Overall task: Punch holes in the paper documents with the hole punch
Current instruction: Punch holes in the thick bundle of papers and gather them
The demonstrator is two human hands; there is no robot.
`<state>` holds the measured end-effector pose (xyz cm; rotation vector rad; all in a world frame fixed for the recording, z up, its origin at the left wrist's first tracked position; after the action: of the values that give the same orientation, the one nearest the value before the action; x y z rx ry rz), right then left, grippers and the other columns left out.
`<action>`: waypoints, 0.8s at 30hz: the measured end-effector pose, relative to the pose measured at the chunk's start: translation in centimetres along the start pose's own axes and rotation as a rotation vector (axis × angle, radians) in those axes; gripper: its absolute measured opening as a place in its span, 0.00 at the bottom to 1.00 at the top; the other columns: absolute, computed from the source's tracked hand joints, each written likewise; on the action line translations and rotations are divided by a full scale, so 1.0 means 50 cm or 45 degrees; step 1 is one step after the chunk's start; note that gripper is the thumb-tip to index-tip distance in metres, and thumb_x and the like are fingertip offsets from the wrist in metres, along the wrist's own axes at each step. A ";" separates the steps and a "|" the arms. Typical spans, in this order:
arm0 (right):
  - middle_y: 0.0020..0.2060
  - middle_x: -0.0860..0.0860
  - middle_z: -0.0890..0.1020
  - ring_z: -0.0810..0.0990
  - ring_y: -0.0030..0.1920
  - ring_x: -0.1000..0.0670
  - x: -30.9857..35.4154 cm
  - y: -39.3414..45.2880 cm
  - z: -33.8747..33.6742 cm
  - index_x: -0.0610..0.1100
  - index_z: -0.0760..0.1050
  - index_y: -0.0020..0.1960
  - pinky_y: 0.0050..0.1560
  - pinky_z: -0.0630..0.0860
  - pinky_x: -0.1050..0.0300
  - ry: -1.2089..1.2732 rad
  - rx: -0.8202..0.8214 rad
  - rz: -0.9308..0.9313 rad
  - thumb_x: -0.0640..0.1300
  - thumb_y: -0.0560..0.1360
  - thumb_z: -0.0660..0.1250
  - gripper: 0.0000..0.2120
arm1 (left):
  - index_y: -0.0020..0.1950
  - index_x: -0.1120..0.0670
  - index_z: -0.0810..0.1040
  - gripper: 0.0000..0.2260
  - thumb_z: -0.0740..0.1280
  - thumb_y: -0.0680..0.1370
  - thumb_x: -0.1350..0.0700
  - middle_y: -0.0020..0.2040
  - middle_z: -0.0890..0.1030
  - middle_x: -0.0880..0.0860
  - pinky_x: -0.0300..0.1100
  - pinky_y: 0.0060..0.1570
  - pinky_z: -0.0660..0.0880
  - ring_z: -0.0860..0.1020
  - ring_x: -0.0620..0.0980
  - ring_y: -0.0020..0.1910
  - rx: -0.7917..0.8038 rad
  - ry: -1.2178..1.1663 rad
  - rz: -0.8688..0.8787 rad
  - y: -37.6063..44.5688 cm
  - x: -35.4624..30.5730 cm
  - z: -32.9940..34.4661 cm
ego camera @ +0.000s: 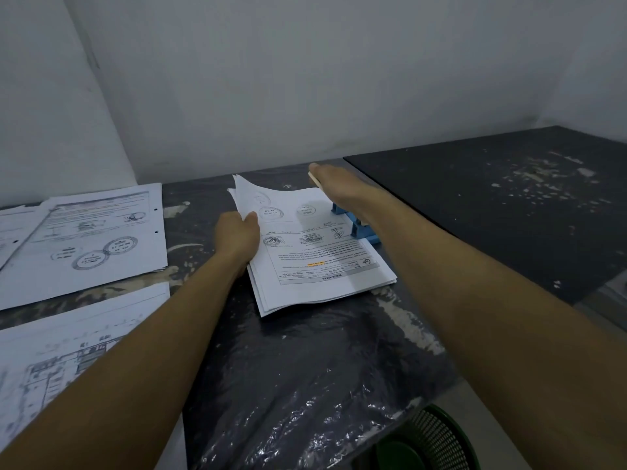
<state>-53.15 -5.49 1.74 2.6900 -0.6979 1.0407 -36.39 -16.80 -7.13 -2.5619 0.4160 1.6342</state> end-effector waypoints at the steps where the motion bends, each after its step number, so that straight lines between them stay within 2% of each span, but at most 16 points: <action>1: 0.61 0.38 0.75 0.72 0.57 0.45 -0.006 0.009 0.003 0.32 0.70 0.61 0.54 0.68 0.52 -0.043 0.011 -0.008 0.46 0.86 0.46 0.20 | 0.52 0.67 0.79 0.16 0.62 0.82 0.53 0.51 0.82 0.61 0.54 0.54 0.78 0.80 0.61 0.51 -0.005 0.019 0.009 0.000 -0.001 -0.001; 2: 0.52 0.41 0.74 0.67 0.51 0.47 -0.003 0.010 0.006 0.36 0.68 0.52 0.48 0.65 0.55 -0.111 0.004 -0.023 0.45 0.86 0.46 0.16 | 0.52 0.67 0.79 0.16 0.62 0.82 0.53 0.51 0.81 0.62 0.53 0.53 0.78 0.80 0.61 0.51 -0.010 0.027 0.017 -0.001 -0.003 -0.002; 3: 0.48 0.44 0.71 0.64 0.50 0.48 -0.005 0.014 0.009 0.41 0.65 0.49 0.47 0.62 0.56 -0.145 0.002 -0.027 0.44 0.86 0.45 0.13 | 0.53 0.67 0.79 0.16 0.62 0.82 0.53 0.51 0.82 0.62 0.54 0.54 0.78 0.80 0.62 0.51 -0.012 0.032 0.018 -0.001 -0.003 -0.003; 6: 0.52 0.43 0.73 0.71 0.58 0.43 0.000 0.014 0.028 0.45 0.69 0.54 0.58 0.67 0.50 -0.271 -0.040 -0.042 0.46 0.85 0.44 0.15 | 0.53 0.67 0.79 0.17 0.62 0.82 0.53 0.52 0.82 0.62 0.55 0.54 0.78 0.81 0.62 0.51 -0.006 0.041 0.012 -0.001 0.000 -0.003; 7: 0.50 0.45 0.73 0.72 0.59 0.42 -0.002 0.018 0.037 0.46 0.69 0.50 0.59 0.68 0.47 -0.344 -0.049 -0.045 0.45 0.85 0.44 0.15 | 0.53 0.67 0.79 0.17 0.61 0.82 0.53 0.52 0.82 0.62 0.55 0.54 0.78 0.81 0.62 0.51 -0.001 0.044 0.010 -0.001 0.000 -0.003; 9: 0.40 0.51 0.68 0.69 0.52 0.44 -0.008 0.018 0.042 0.52 0.60 0.38 0.54 0.66 0.47 -0.400 -0.099 -0.019 0.44 0.84 0.44 0.17 | 0.53 0.67 0.79 0.17 0.61 0.82 0.53 0.52 0.82 0.62 0.54 0.54 0.78 0.80 0.62 0.51 0.003 0.059 0.012 -0.002 -0.001 -0.002; 10: 0.39 0.51 0.66 0.67 0.50 0.45 -0.008 0.017 0.041 0.54 0.54 0.35 0.51 0.65 0.48 -0.393 -0.120 0.004 0.44 0.84 0.44 0.19 | 0.53 0.67 0.79 0.17 0.61 0.82 0.53 0.52 0.81 0.62 0.54 0.53 0.78 0.80 0.61 0.51 0.001 0.062 0.016 -0.003 -0.002 -0.002; 12: 0.44 0.49 0.68 0.67 0.49 0.45 -0.008 0.017 0.039 0.54 0.53 0.34 0.50 0.64 0.48 -0.344 -0.153 0.021 0.44 0.84 0.45 0.19 | 0.53 0.67 0.78 0.17 0.61 0.82 0.53 0.53 0.81 0.62 0.50 0.51 0.77 0.80 0.61 0.52 -0.008 0.064 0.019 -0.002 -0.002 -0.002; 15: 0.46 0.48 0.68 0.67 0.49 0.46 -0.008 0.012 0.040 0.52 0.58 0.36 0.52 0.66 0.47 -0.321 -0.166 0.029 0.44 0.84 0.45 0.17 | 0.52 0.68 0.78 0.16 0.61 0.82 0.54 0.52 0.81 0.63 0.46 0.47 0.72 0.79 0.61 0.52 -0.017 0.098 0.037 -0.003 -0.005 0.000; 21: 0.47 0.46 0.70 0.69 0.50 0.44 0.000 0.013 0.045 0.53 0.54 0.34 0.51 0.65 0.48 -0.452 -0.165 -0.048 0.42 0.83 0.46 0.19 | 0.49 0.67 0.77 0.15 0.61 0.82 0.54 0.49 0.80 0.62 0.45 0.45 0.72 0.79 0.60 0.50 -0.010 0.100 0.029 0.002 0.000 0.000; 24: 0.53 0.43 0.76 0.73 0.55 0.41 0.001 0.004 0.044 0.50 0.64 0.41 0.56 0.68 0.47 -0.509 -0.161 -0.068 0.41 0.83 0.46 0.14 | 0.46 0.64 0.75 0.13 0.61 0.82 0.54 0.46 0.77 0.59 0.45 0.45 0.71 0.77 0.58 0.46 -0.006 0.112 0.031 0.006 0.002 0.004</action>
<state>-51.90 -6.40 0.15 2.8103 -0.7203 0.4290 -36.62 -17.05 -7.28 -2.6499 0.4515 1.5357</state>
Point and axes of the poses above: each hand's wrist, its own y-axis towards the middle knuckle, its own z-axis out of the palm, x = y × z, the point moved 8 cm from there along y, towards the middle knuckle
